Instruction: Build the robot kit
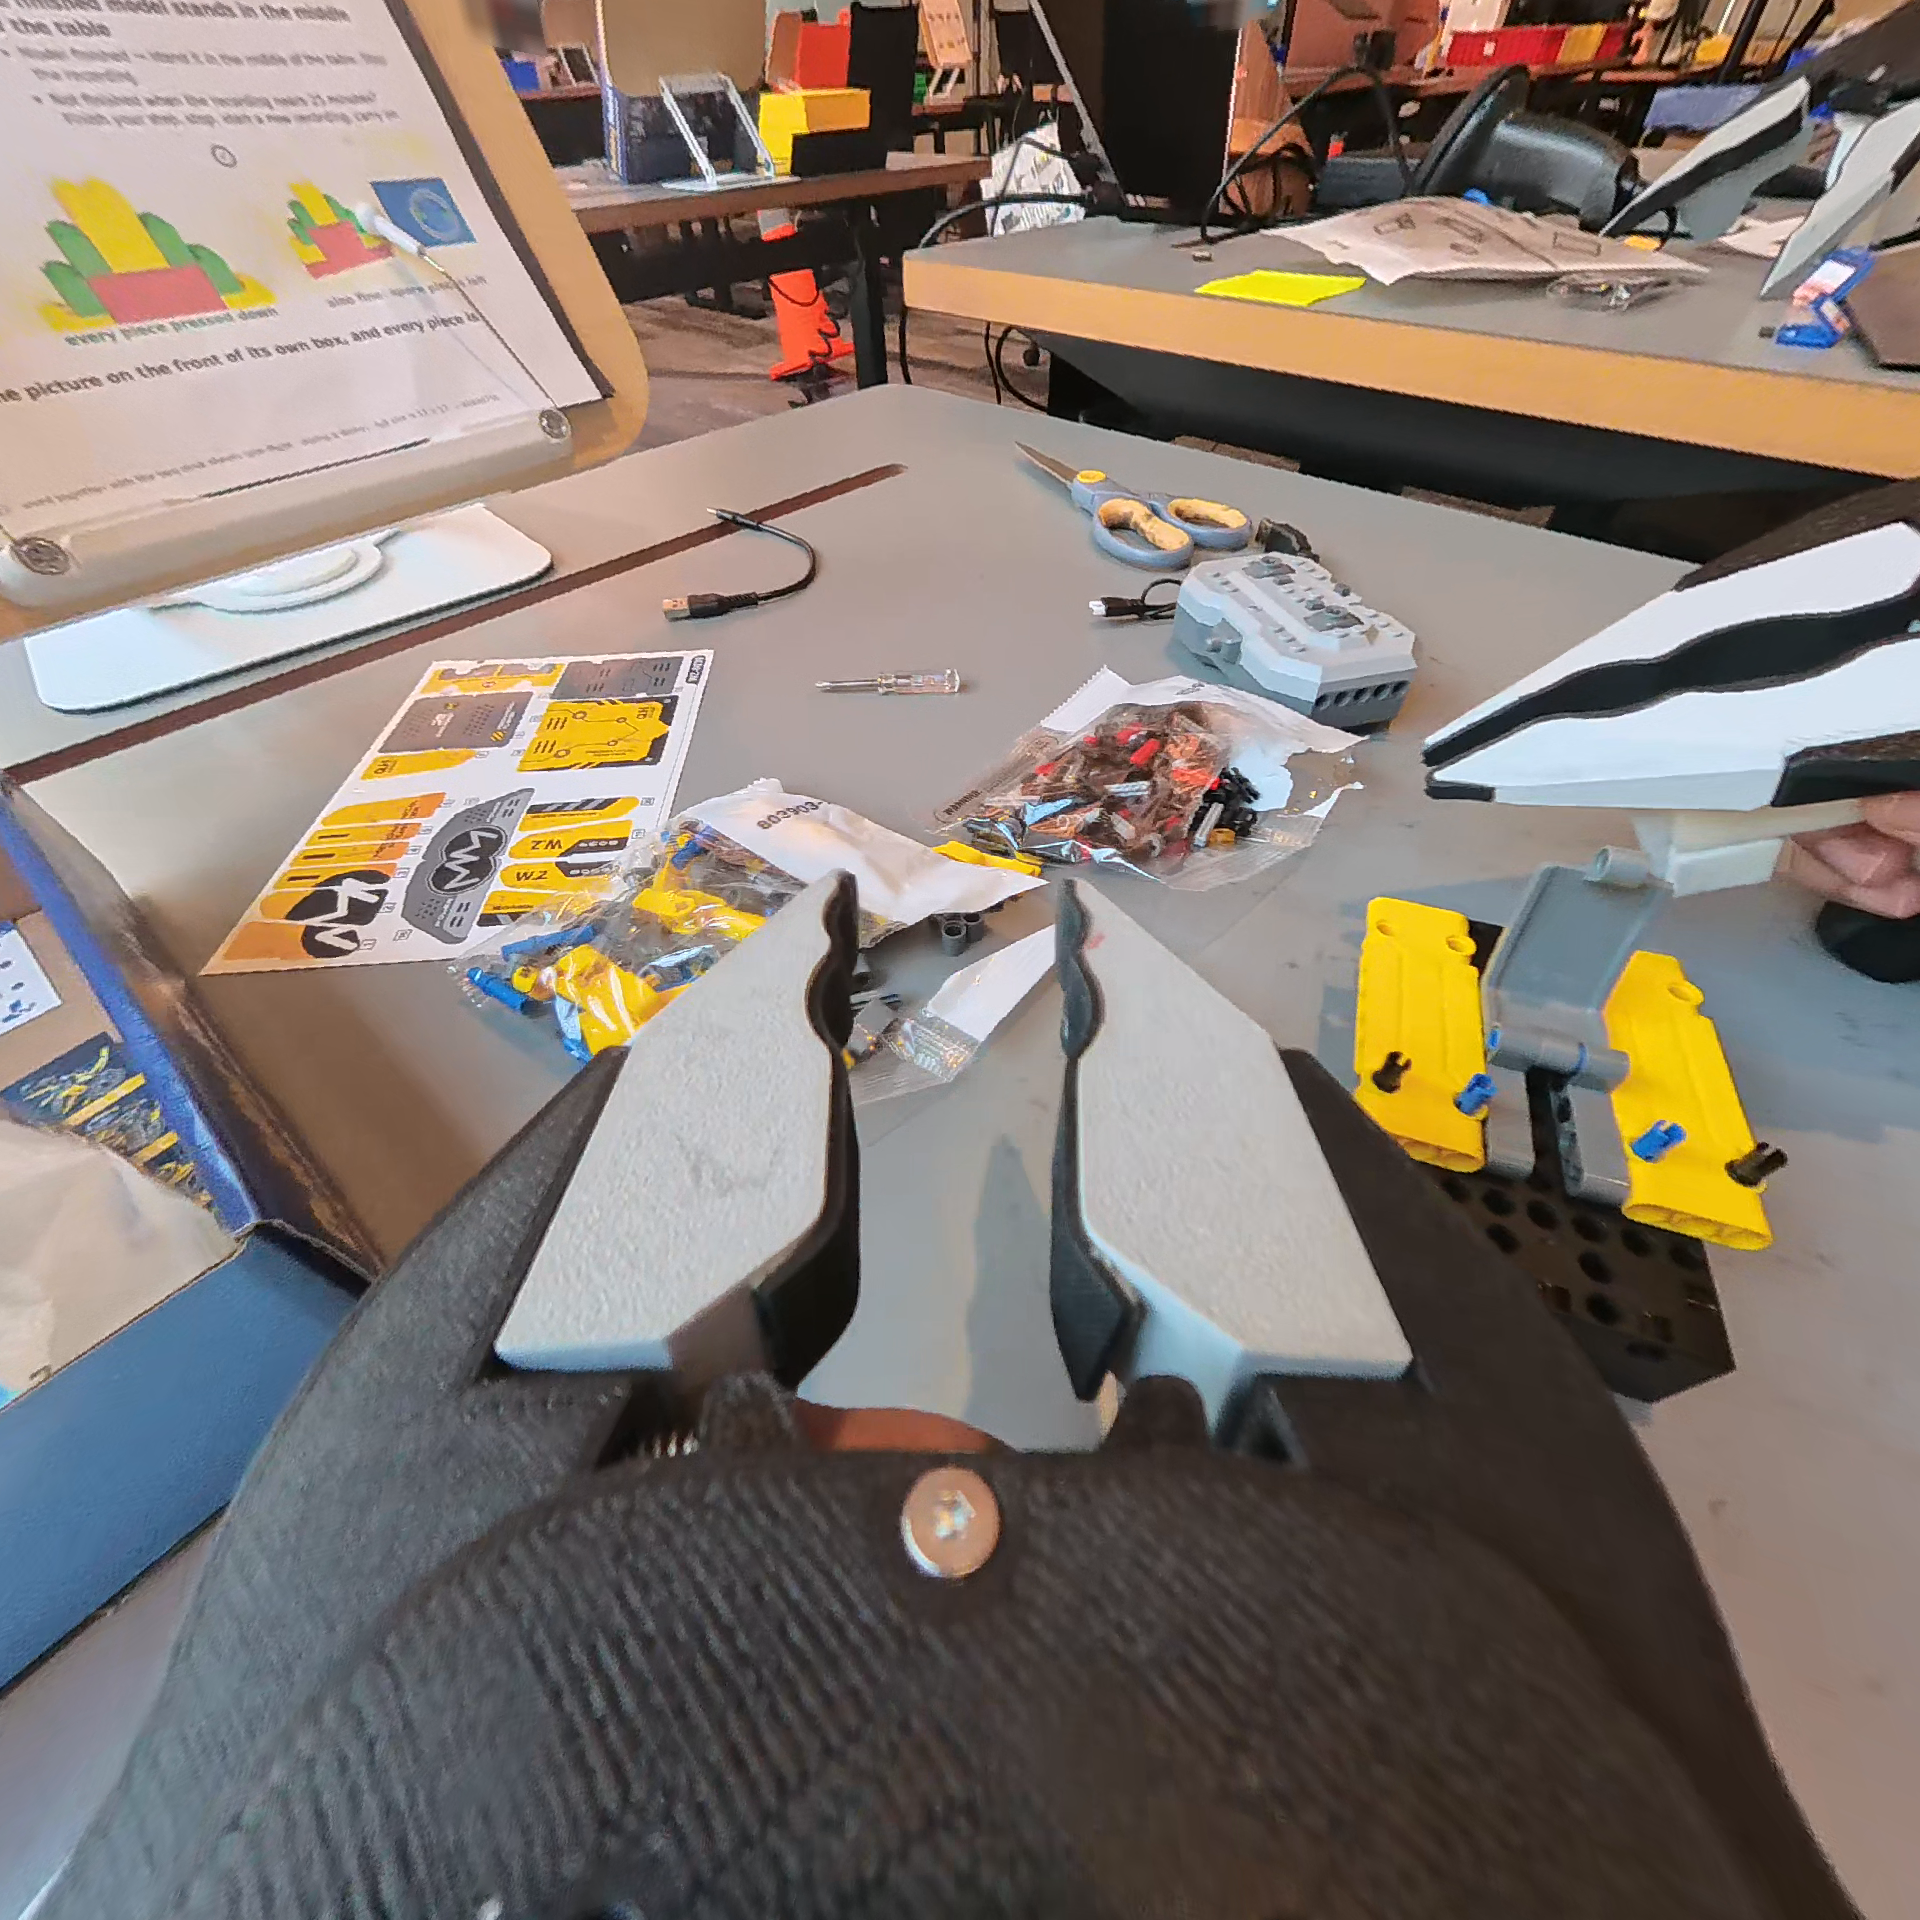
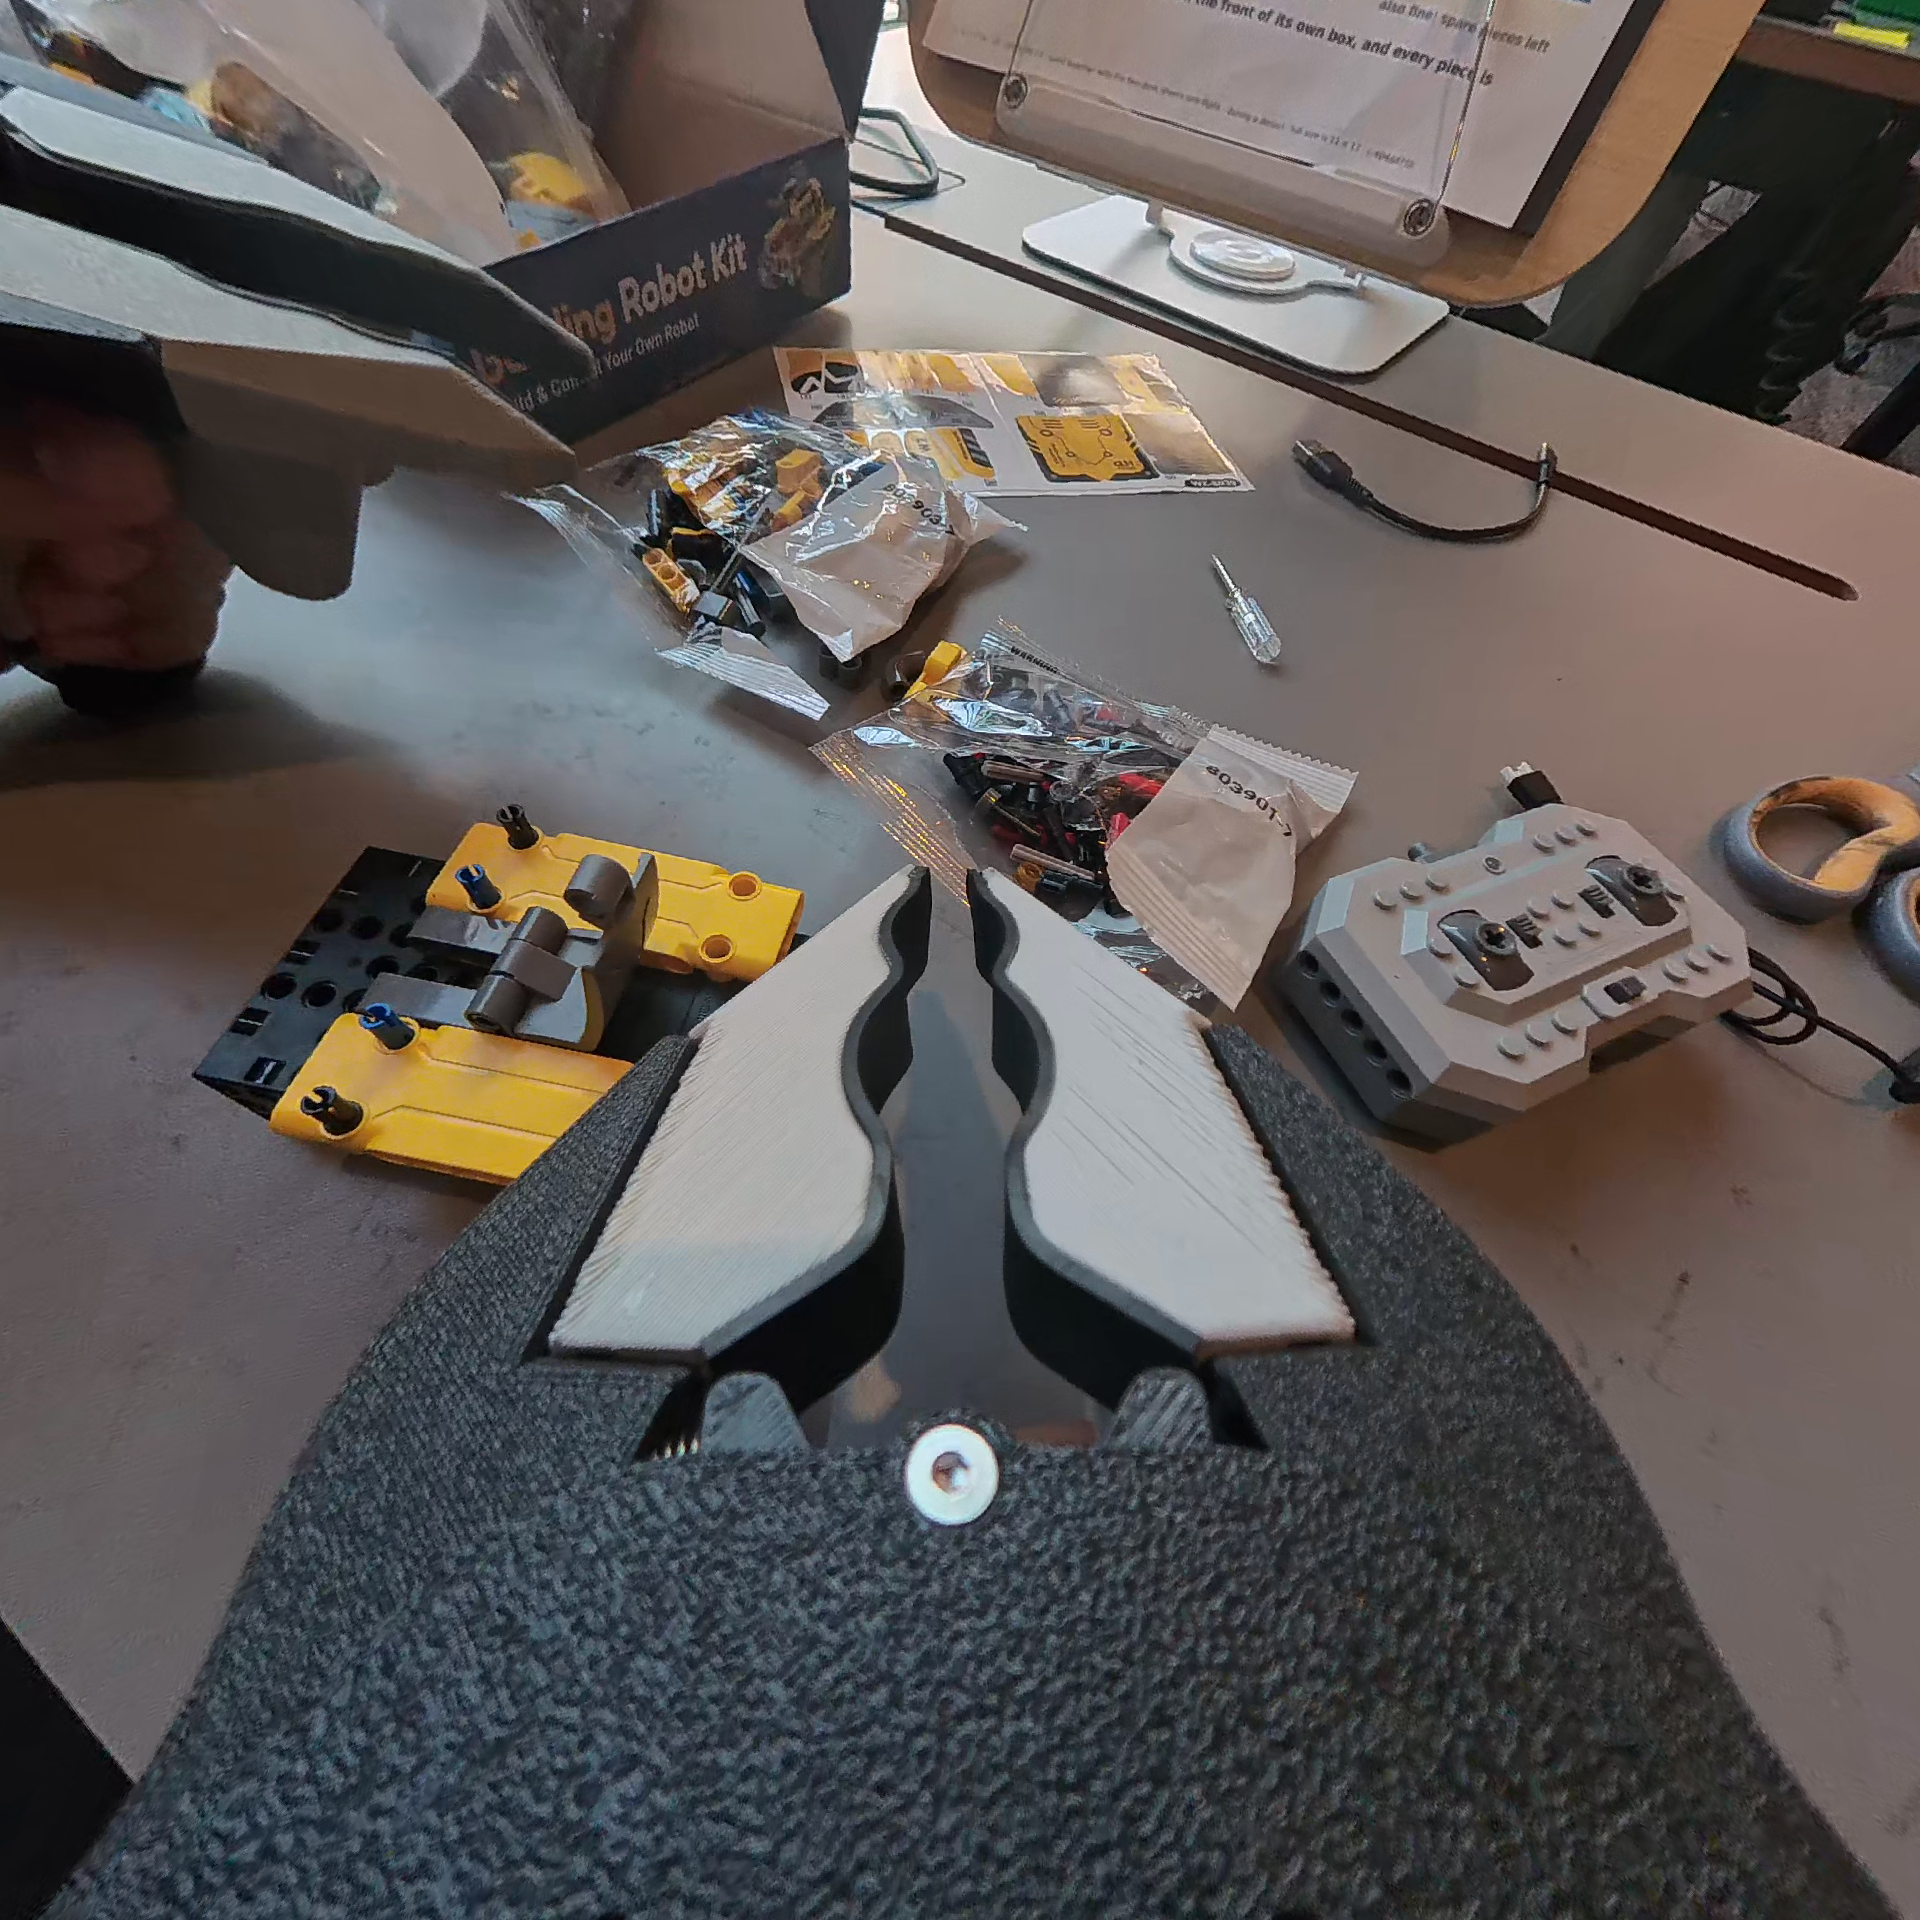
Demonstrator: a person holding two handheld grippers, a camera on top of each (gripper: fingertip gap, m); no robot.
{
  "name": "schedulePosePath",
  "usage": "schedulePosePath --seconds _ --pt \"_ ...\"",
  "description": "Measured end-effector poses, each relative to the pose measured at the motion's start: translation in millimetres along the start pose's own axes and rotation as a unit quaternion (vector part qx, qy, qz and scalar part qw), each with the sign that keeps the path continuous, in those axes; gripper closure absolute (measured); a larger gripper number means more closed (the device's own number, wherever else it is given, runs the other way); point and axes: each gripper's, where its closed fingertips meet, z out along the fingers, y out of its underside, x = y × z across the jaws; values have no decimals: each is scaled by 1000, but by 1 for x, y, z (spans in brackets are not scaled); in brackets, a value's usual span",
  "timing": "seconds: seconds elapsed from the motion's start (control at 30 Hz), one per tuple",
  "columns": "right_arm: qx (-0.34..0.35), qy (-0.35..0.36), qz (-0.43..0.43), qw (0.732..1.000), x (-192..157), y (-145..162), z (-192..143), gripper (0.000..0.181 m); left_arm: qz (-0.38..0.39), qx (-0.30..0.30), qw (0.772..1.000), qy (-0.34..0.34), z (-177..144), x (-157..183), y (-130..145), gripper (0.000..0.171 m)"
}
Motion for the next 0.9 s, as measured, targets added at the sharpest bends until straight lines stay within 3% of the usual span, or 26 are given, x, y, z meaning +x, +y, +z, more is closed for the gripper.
schedulePosePath --seconds 0.23,0.9 --pt "-9 -5 -1 1000 -1 2 2 174 -4 -18 1000 2 4 -8 4 130" --pt "-42 -33 3 999 -8 10 9 172 35 27 999 30 -5 7 -6 132"
